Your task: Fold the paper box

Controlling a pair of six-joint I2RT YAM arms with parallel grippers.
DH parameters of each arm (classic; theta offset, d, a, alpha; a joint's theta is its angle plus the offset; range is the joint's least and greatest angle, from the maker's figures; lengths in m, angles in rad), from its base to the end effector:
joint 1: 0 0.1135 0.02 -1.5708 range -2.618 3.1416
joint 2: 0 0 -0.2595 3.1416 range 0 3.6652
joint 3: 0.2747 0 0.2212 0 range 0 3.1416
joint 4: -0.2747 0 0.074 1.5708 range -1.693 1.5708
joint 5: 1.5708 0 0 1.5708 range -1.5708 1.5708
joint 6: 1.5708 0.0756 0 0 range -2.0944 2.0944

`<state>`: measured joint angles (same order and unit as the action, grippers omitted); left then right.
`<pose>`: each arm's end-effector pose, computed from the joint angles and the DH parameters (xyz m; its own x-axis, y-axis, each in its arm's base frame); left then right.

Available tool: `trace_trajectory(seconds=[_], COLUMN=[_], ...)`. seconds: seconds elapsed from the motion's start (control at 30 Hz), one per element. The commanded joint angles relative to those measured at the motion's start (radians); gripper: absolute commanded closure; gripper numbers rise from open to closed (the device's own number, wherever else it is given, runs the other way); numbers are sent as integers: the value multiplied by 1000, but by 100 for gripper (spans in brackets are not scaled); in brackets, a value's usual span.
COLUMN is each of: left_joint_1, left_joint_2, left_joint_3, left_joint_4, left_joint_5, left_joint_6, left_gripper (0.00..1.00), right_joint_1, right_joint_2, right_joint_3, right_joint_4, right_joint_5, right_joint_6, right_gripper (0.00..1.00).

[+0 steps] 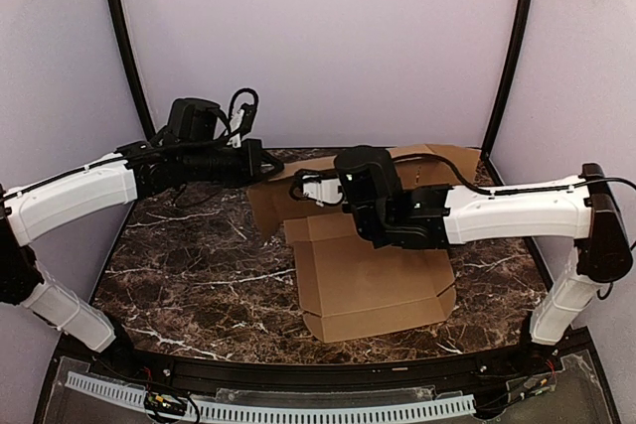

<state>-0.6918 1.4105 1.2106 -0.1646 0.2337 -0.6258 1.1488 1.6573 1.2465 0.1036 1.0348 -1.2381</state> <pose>0.2484 -0.2285 0.3336 -0.6836 -0.1737 -0.7089 0.4772 0.6285 -0.6142 0.2104 0.3099 0.3080 0.0826 -0.9944 -0.0656 -0.1596 0.0517 -0.9858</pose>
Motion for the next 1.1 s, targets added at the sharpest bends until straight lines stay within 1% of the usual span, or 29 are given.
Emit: trace_trajectory(seconds=[0.0,0.1,0.2,0.23,0.3,0.37,0.47,0.63,1.07], left_joint_1=[2,2,2,2,2,2,2,2,3], left_joint_2=[8,7,5,4,2,-5,-11,-9,-11], left_joint_3=[-1,7,18,24,30,36,54,89,121], left_joint_4=[-11,-23,-40,-46,-56,-64,-86,-122,-169], left_joint_5=[55,67,70,73,76,77,72,74,82], left_joint_6=[-7,1,11,12,14,15,27,41,46], left_gripper=[99,99,99,99,99,99,99,99,99], right_joint_1=[12,12,11,12,11,11,9,1,-51], right_joint_2=[2,2,5,7,8,13,20,36,117], right_joint_3=[87,119,154,172,210,256,307,391,523], right_joint_4=[62,48,-41,-87,-235,-392,-578,-780,-927], right_joint_5=[43,37,22,13,-17,-68,-138,-254,-291], right_joint_6=[43,52,100,133,231,345,463,587,657], right_gripper=[100,100,100,100,100,100,100,100,100])
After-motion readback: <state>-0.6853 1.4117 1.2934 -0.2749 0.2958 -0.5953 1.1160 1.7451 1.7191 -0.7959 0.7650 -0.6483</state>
